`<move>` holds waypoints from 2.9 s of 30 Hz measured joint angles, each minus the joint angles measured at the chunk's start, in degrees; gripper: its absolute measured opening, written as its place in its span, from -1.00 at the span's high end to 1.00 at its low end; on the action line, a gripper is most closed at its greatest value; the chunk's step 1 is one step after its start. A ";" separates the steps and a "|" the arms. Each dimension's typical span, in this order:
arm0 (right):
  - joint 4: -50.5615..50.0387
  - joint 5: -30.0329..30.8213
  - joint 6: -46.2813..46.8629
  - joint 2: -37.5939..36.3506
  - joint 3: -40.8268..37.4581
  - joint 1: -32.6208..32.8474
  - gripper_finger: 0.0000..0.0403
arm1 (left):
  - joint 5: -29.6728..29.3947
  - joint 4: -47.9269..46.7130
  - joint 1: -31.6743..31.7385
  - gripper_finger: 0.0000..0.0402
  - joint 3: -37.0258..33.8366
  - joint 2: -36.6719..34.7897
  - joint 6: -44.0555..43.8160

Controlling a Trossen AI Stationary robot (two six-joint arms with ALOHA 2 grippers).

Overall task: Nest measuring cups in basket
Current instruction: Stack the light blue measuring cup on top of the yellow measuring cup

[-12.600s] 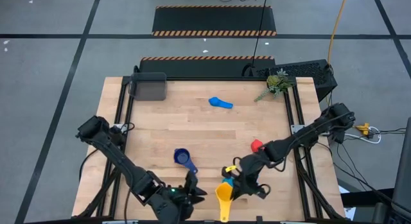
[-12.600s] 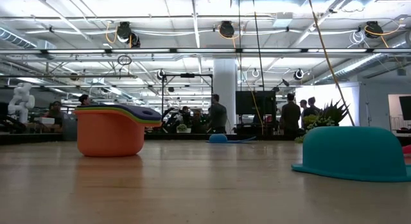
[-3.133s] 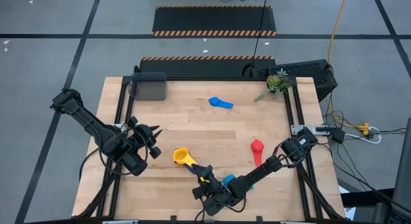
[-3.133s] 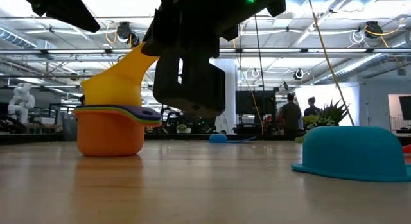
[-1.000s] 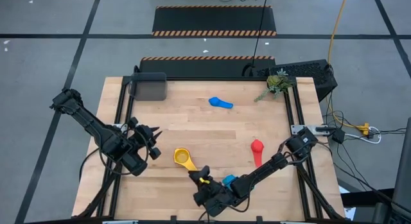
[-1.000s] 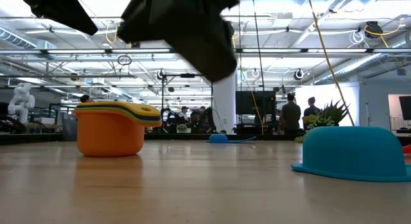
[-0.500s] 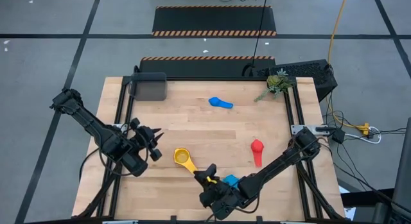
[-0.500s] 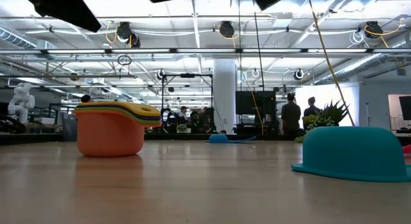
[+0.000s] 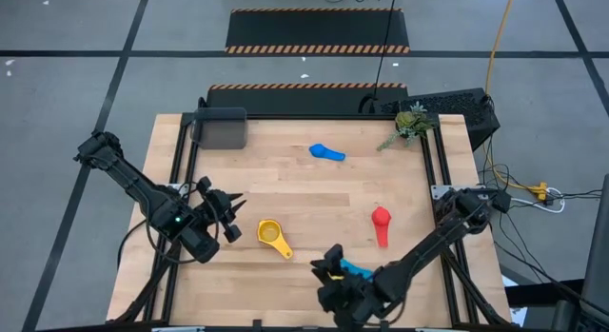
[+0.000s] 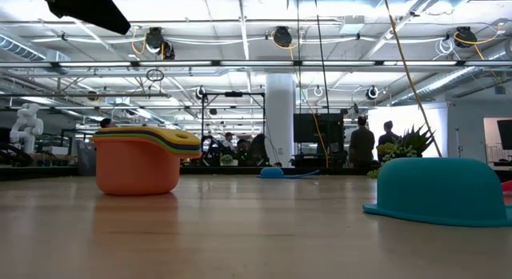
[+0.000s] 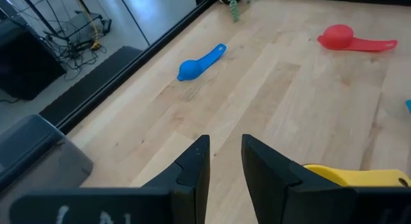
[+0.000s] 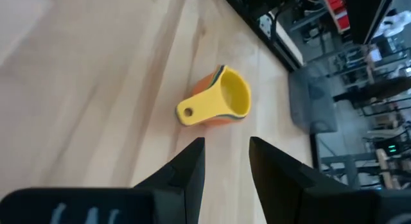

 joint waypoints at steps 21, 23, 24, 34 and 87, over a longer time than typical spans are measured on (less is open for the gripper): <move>-21.83 -15.15 30.01 -5.37 0.00 10.23 0.42 | 0.45 2.21 0.00 0.54 0.00 0.00 0.83; -22.56 -15.18 30.66 -5.37 0.00 11.13 0.42 | 0.45 3.07 0.00 0.54 0.00 0.00 1.65; -22.66 -15.23 30.55 -5.37 0.00 11.63 0.42 | 0.45 3.35 0.00 0.54 0.00 0.00 1.93; -25.44 -18.13 28.82 -5.34 0.00 14.89 0.42 | 0.45 3.42 0.00 0.54 0.00 0.01 2.00; -3.05 -13.43 6.47 -5.28 -29.64 15.90 0.43 | 0.38 6.64 0.01 0.54 0.00 0.02 4.90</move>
